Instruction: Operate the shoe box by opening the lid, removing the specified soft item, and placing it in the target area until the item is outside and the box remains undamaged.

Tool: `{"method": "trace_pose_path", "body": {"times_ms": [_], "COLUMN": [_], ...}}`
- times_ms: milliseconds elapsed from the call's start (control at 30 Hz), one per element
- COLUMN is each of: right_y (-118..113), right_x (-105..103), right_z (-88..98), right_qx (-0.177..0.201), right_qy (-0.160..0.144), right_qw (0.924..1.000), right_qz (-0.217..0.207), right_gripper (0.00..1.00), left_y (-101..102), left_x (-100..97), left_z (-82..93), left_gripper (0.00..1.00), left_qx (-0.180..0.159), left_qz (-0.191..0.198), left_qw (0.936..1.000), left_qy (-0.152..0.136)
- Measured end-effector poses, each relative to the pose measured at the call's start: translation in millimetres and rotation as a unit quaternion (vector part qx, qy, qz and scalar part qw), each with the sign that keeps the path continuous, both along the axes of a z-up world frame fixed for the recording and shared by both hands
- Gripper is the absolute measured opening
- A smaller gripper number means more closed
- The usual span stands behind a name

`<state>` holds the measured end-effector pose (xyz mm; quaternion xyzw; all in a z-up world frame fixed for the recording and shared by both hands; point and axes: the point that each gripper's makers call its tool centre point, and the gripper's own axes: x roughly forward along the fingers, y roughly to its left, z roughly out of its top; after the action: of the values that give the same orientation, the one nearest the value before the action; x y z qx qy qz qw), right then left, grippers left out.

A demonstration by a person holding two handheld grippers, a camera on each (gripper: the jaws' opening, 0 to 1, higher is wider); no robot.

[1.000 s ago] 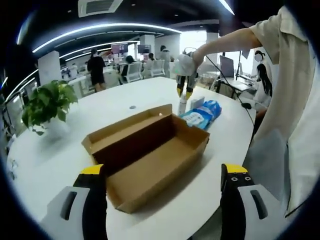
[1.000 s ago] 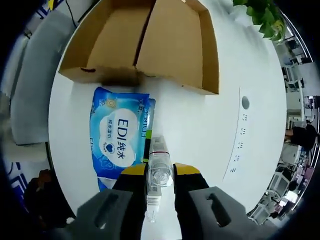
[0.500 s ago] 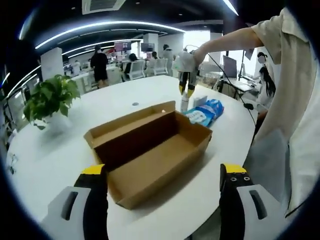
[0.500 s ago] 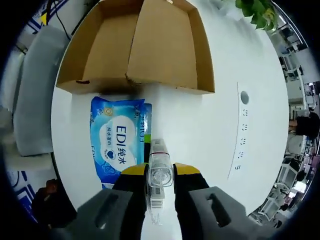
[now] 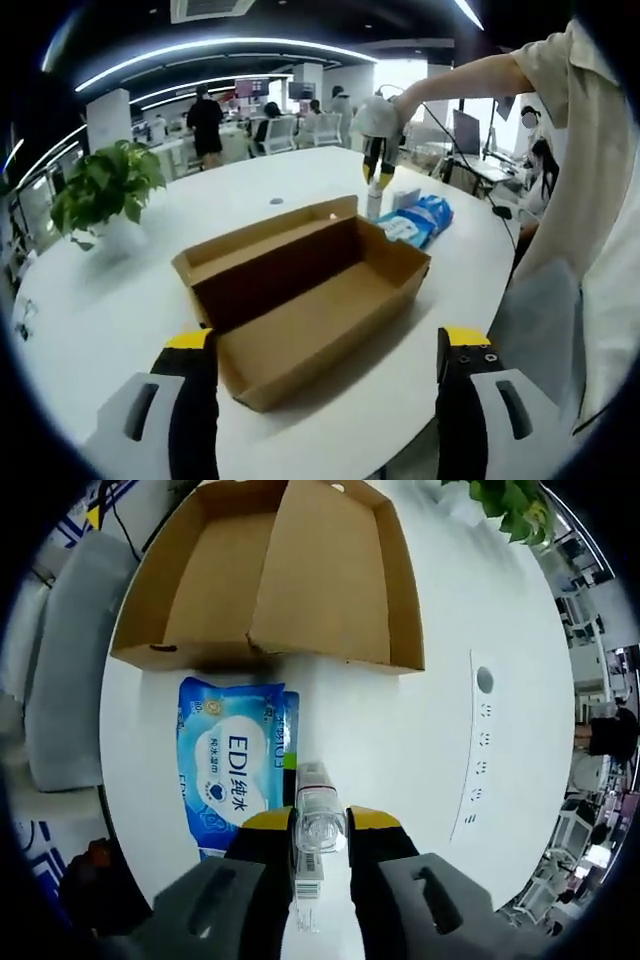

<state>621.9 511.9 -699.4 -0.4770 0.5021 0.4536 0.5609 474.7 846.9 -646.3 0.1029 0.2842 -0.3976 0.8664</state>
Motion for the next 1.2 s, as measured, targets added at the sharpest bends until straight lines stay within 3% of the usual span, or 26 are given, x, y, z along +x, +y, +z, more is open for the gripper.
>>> {"method": "trace_pose_path", "body": {"times_ms": [367,767,1000,1200], "right_y": [4,33,44,55], "right_x": [0,8,21,33], "right_z": [9.6,36.6,43.3,46.2], "right_qx": [0.011,0.07,0.104,0.129], "right_qy": [-0.013,-0.052,-0.074,-0.101], "right_qw": [0.9998,0.9959,0.9877,0.9746], "right_qz": [0.0,-0.027,-0.09,-0.153], "right_gripper": [0.22,0.24,0.23,0.22], "left_y": [12,34,46,53], "left_x": [6.5,26.0,32.3,34.2], "left_z": [-8.5,-16.2,-24.6,-35.1], "left_gripper": [0.85,0.72,0.57,0.48], "left_qx": [0.009,0.022,0.025,0.016], "left_qz": [0.03,0.073,0.101,0.12], "left_qw": [0.9995,0.997,0.9943,0.9917], "left_qy": [0.006,0.009,0.023,0.043]}}
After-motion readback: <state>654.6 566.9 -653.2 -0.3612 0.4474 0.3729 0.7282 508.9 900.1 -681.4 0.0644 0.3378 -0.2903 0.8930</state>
